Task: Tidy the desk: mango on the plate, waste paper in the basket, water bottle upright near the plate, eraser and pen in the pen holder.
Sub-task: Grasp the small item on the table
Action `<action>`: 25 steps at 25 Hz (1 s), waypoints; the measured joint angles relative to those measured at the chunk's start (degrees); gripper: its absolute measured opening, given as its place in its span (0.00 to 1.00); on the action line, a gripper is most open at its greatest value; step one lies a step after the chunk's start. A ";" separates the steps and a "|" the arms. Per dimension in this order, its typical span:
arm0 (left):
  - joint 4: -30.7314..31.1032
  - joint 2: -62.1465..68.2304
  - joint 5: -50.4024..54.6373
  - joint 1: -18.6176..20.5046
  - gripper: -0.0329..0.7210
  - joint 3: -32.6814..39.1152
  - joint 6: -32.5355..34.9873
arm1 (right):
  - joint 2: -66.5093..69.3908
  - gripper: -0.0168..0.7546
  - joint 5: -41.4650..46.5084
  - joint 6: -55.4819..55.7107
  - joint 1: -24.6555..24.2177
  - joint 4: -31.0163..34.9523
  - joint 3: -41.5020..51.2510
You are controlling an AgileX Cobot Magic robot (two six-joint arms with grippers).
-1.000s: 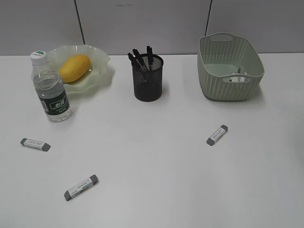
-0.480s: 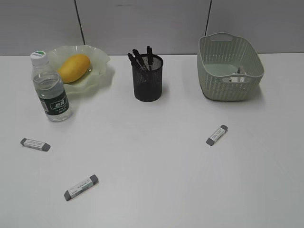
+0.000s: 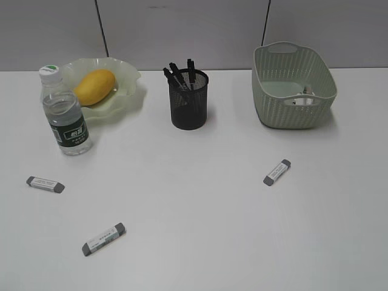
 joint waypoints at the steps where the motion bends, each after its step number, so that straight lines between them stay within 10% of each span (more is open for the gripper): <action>1: 0.00 0.00 0.00 0.00 0.43 0.00 0.00 | -2.33 0.64 -0.77 -0.12 0.00 0.00 1.03; 25: 0.00 0.00 0.00 0.05 0.42 0.00 0.00 | -23.47 0.64 -6.98 -0.30 0.00 0.42 9.23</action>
